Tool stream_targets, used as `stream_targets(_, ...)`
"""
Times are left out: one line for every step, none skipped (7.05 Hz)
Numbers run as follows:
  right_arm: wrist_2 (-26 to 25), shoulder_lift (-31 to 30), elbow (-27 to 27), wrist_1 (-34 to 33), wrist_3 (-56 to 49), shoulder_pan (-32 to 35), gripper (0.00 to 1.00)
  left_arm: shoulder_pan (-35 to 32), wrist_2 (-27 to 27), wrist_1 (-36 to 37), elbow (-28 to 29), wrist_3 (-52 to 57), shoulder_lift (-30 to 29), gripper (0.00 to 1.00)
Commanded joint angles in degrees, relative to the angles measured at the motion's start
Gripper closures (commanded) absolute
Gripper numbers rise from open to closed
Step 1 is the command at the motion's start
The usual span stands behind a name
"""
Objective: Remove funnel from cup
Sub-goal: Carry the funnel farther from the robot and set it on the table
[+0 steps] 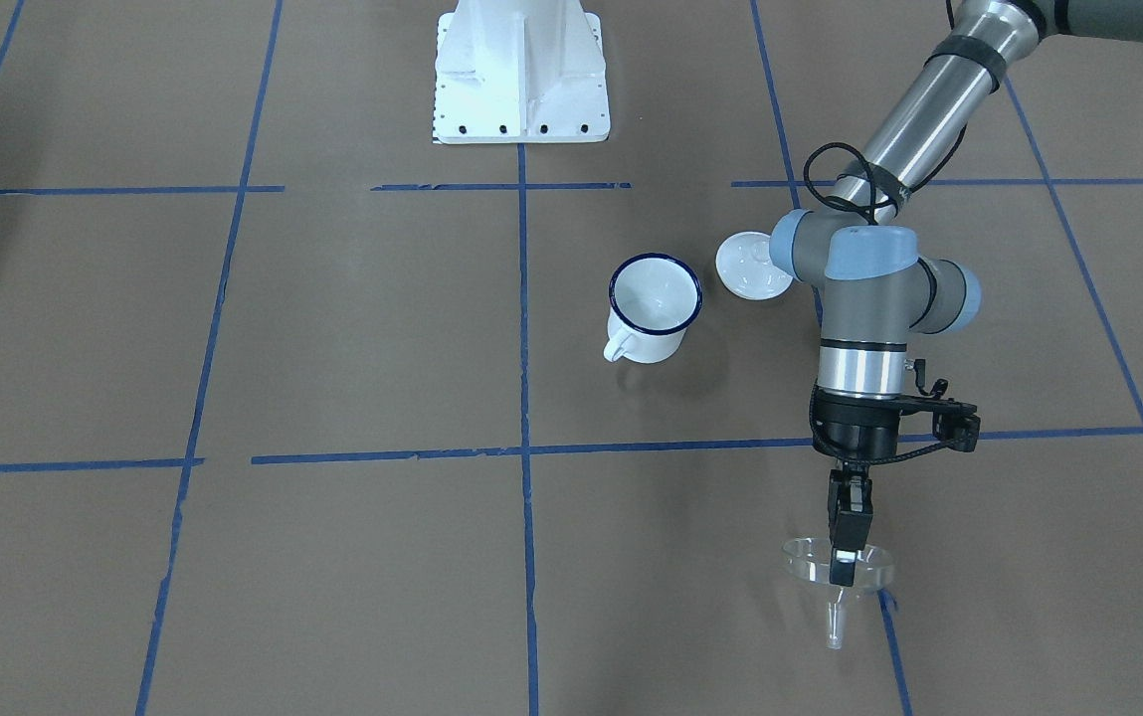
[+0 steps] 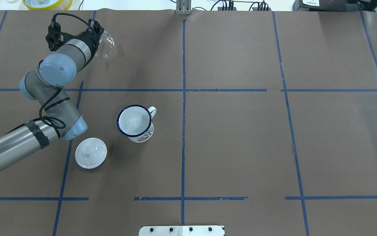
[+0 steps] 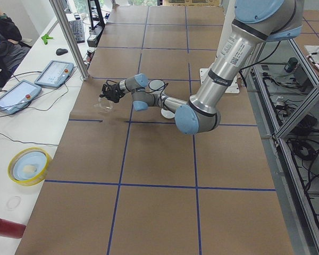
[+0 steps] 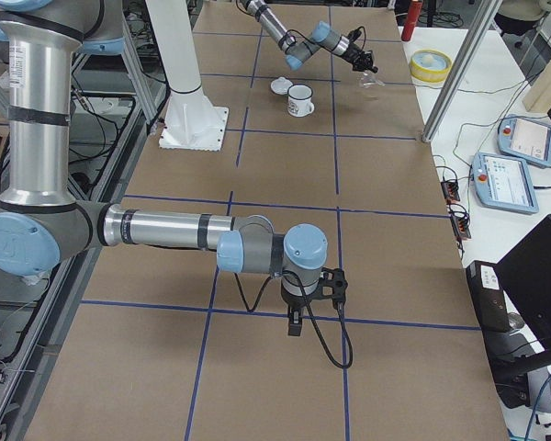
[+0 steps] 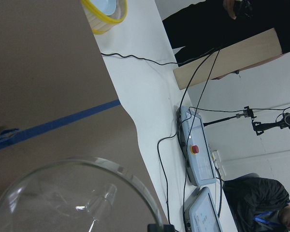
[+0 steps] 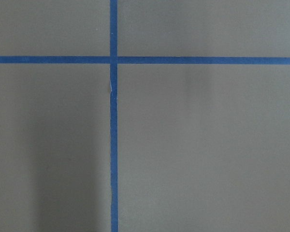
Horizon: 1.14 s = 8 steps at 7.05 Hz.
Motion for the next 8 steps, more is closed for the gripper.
stream_targets(0.0,0.0,0.0,0.0,0.0,0.0,0.0,1.25,1.1,-0.72,1.5,-0.68,0.05,1.0)
stream_targets(0.0,0.0,0.0,0.0,0.0,0.0,0.0,1.25,1.01,-0.72,1.41,-0.51,0.05,0.85)
stream_targets(0.0,0.0,0.0,0.0,0.0,0.0,0.0,1.25,0.75,-0.63,1.41,0.36,0.22,0.29)
stream_targets(0.0,0.0,0.0,0.0,0.0,0.0,0.0,0.9,0.23,-0.72,0.54,3.07,0.22,0.0)
stream_targets(0.0,0.0,0.0,0.0,0.0,0.0,0.0,-0.41,-3.08,-0.63,-3.9,9.88,0.48,0.0)
stream_targets(0.0,0.0,0.0,0.0,0.0,0.0,0.0,-1.55,-10.6,0.59,-9.78,17.61,3.01,0.0)
stream_targets(0.0,0.0,0.0,0.0,0.0,0.0,0.0,-2.78,-17.2,7.13,-15.84,25.08,5.3,0.0)
stream_targets(0.0,0.0,0.0,0.0,0.0,0.0,0.0,-4.71,-27.88,17.9,-23.21,34.29,7.84,0.0)
